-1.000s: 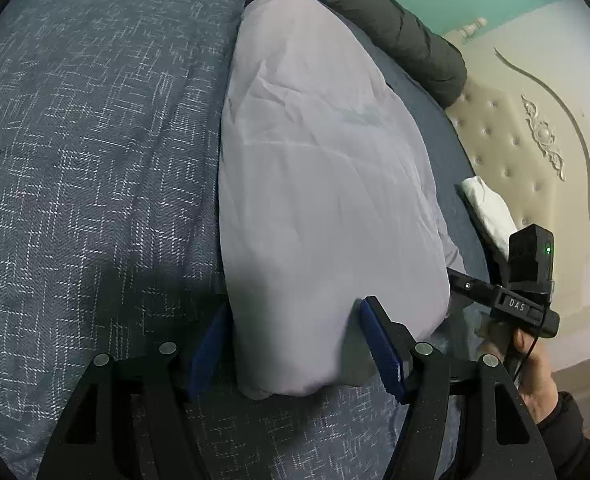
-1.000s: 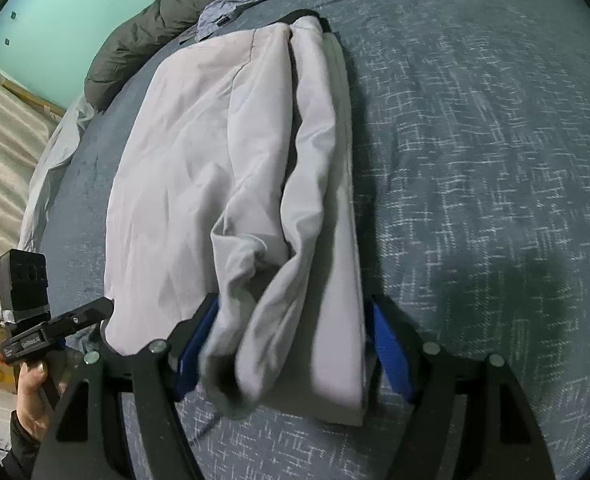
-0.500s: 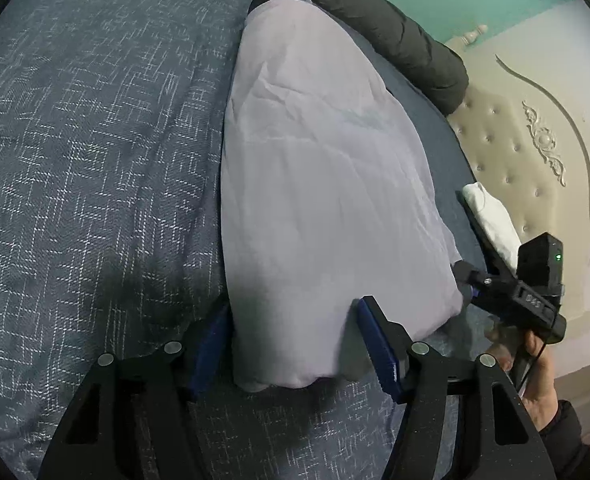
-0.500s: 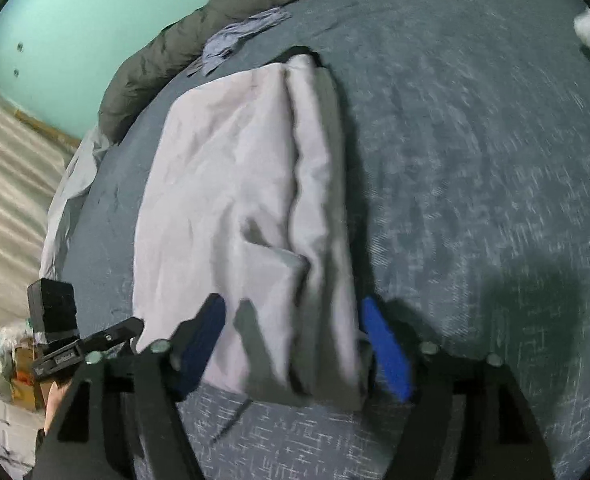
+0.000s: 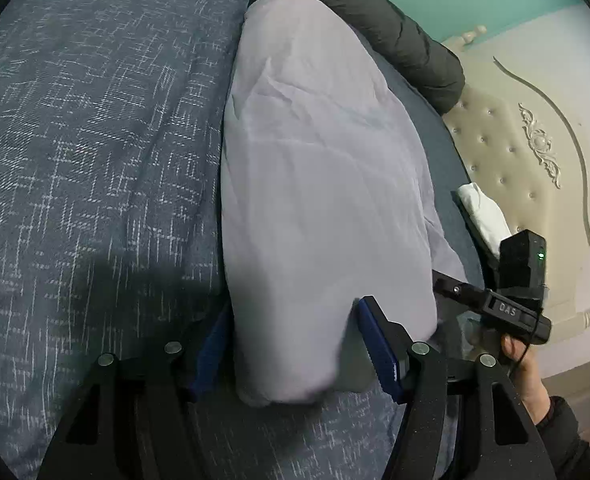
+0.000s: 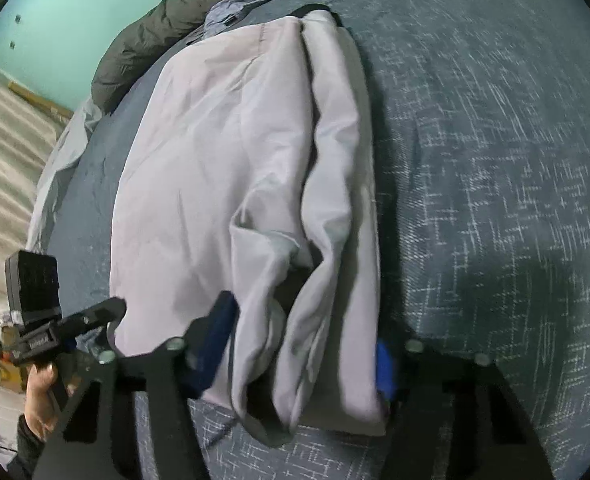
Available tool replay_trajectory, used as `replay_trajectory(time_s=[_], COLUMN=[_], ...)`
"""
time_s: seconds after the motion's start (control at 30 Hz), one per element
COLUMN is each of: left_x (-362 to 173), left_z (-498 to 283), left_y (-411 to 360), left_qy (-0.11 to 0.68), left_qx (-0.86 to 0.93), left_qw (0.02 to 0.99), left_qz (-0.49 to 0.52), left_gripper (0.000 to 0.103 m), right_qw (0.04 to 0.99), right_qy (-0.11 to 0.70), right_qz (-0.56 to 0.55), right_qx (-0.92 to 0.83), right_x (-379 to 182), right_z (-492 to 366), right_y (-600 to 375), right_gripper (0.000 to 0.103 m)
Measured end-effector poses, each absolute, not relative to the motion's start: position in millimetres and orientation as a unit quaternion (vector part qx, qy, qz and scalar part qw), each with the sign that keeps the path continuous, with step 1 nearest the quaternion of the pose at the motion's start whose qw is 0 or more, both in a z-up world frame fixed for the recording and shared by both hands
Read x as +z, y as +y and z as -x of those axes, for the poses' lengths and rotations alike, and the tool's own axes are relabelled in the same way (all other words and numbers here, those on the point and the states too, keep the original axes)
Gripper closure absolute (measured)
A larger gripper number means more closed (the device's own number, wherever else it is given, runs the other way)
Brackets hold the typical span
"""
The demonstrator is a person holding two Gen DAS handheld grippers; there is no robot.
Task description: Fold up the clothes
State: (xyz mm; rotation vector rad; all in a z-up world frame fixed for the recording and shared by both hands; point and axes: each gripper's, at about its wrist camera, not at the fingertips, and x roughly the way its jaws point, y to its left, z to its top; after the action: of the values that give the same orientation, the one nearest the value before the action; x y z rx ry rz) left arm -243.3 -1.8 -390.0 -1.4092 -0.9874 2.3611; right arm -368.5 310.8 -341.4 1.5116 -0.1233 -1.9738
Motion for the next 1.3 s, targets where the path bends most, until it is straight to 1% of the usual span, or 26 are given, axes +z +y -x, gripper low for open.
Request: replay_trajectory(time_s=[0.03, 0.1, 0.13, 0.2, 0.23, 0.27, 0.37, 0.47, 0.63, 0.9, 1.03, 1.3], left_x=[-391.3, -391.6, -390.6, -384.7, -381.0, -376.8, -376.5, -388.9, -386.8, -355.9, -332.6, -290.7], left_z=[246.0, 247.8, 247.6, 245.2, 244.1, 243.2, 244.9, 252.1, 256.1, 252.6, 252.0, 252.0], left_y=[-0.9, 2.4, 4.6, 7.8, 9.2, 10.8, 14.0, 11.9, 15.7, 24.8, 36.1, 56.1], left_qy=[-0.339, -0.34, -0.335, -0.326, -0.32, -0.313, -0.302, -0.327, -0.312, -0.27, -0.248, -0.217], left_qx=[0.803, 0.803, 0.805, 0.81, 0.812, 0.816, 0.819, 0.804, 0.811, 0.84, 0.856, 0.877], left_qw=[0.11, 0.108, 0.106, 0.104, 0.104, 0.103, 0.099, 0.111, 0.114, 0.105, 0.105, 0.121], left_qz=[0.478, 0.477, 0.477, 0.477, 0.476, 0.476, 0.478, 0.484, 0.481, 0.46, 0.441, 0.411], left_gripper=[0.036, 0.036, 0.037, 0.046, 0.047, 0.049, 0.049, 0.044, 0.043, 0.059, 0.061, 0.063], right_qw=[0.322, 0.324, 0.324, 0.326, 0.325, 0.324, 0.319, 0.317, 0.316, 0.322, 0.327, 0.327], right_qy=[-0.043, -0.035, -0.031, -0.021, -0.015, -0.01, -0.008, -0.008, 0.011, 0.043, 0.054, 0.071], right_qz=[-0.572, -0.567, -0.565, -0.556, -0.553, -0.55, -0.548, -0.544, -0.527, -0.489, -0.47, -0.443], right_qx=[-0.753, -0.757, -0.758, -0.764, -0.767, -0.77, -0.773, -0.776, -0.789, -0.809, -0.818, -0.832], right_x=[-339.5, -338.0, -337.3, -334.5, -334.5, -335.0, -338.2, -339.6, -330.9, -298.9, -277.4, -244.7], right_z=[367.9, 367.9, 368.0, 364.0, 362.8, 362.0, 361.3, 360.4, 353.3, 338.2, 335.3, 335.2], right_y=[309.3, 301.9, 297.9, 295.2, 293.3, 291.4, 288.4, 288.4, 282.2, 284.6, 299.1, 281.3], right_gripper=[0.057, 0.062, 0.068, 0.073, 0.074, 0.074, 0.075, 0.076, 0.082, 0.087, 0.088, 0.089])
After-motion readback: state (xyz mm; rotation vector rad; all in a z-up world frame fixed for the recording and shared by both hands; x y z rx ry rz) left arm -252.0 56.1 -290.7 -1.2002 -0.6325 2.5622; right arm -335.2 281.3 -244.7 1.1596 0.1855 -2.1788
